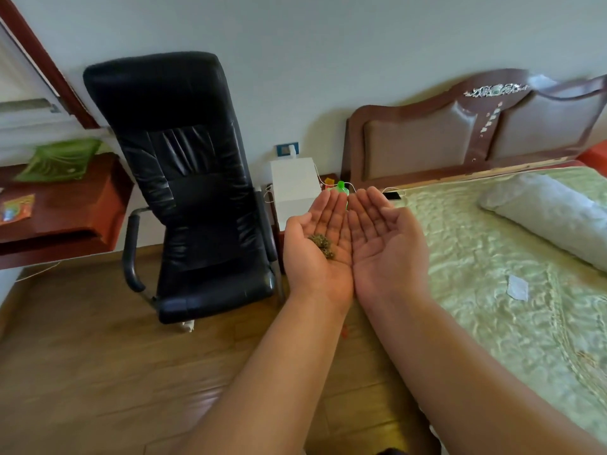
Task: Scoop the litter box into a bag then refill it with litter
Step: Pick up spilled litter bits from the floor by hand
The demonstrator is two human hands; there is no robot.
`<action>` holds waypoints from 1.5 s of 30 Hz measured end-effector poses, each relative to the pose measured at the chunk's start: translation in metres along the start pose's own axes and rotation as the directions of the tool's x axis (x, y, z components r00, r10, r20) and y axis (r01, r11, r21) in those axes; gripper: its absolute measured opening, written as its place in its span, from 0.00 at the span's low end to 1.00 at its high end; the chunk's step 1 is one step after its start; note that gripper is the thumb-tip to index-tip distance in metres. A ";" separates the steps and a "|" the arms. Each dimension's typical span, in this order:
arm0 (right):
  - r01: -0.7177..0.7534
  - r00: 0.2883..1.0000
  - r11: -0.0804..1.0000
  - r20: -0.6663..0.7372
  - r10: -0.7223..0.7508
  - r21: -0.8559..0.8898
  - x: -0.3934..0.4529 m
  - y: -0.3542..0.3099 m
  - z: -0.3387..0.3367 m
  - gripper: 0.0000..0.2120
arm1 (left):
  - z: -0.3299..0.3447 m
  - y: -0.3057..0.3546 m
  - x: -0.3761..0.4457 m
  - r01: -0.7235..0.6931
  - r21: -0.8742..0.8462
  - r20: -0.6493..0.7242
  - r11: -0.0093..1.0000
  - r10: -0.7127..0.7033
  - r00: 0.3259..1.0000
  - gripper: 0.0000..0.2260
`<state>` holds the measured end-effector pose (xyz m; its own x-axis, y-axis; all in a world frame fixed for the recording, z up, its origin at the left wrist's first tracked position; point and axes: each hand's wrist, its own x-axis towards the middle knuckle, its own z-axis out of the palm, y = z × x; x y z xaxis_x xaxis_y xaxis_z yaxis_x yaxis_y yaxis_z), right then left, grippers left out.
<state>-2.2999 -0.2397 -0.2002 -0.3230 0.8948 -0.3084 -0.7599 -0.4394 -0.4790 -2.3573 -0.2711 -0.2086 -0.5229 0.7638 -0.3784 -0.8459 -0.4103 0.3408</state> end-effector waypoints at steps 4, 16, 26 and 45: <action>-0.018 1.000 1.000 0.001 0.018 0.004 0.031 0.015 0.003 0.17 | -0.003 0.007 0.032 -0.001 0.011 -0.007 1.000 0.001 1.000 0.18; -0.178 0.980 0.976 0.063 0.186 -0.125 0.151 0.008 0.008 0.17 | 0.027 -0.018 0.132 -0.127 0.120 -0.082 0.985 0.138 0.987 0.18; -0.271 0.946 0.952 0.141 0.291 -0.146 0.249 0.031 -0.011 0.18 | 0.011 -0.036 0.228 -0.207 0.151 -0.102 0.967 0.223 0.969 0.18; -0.385 0.923 0.882 -0.134 0.362 -0.270 0.393 0.212 -0.245 0.18 | -0.278 -0.118 0.410 -0.021 0.007 -0.292 1.000 0.022 0.956 0.22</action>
<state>-2.4498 -0.0004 -0.6244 -0.4977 0.6558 -0.5676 -0.3935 -0.7540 -0.5260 -2.5012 -0.0482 -0.6428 -0.5495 0.5755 -0.6057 -0.8338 -0.4231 0.3545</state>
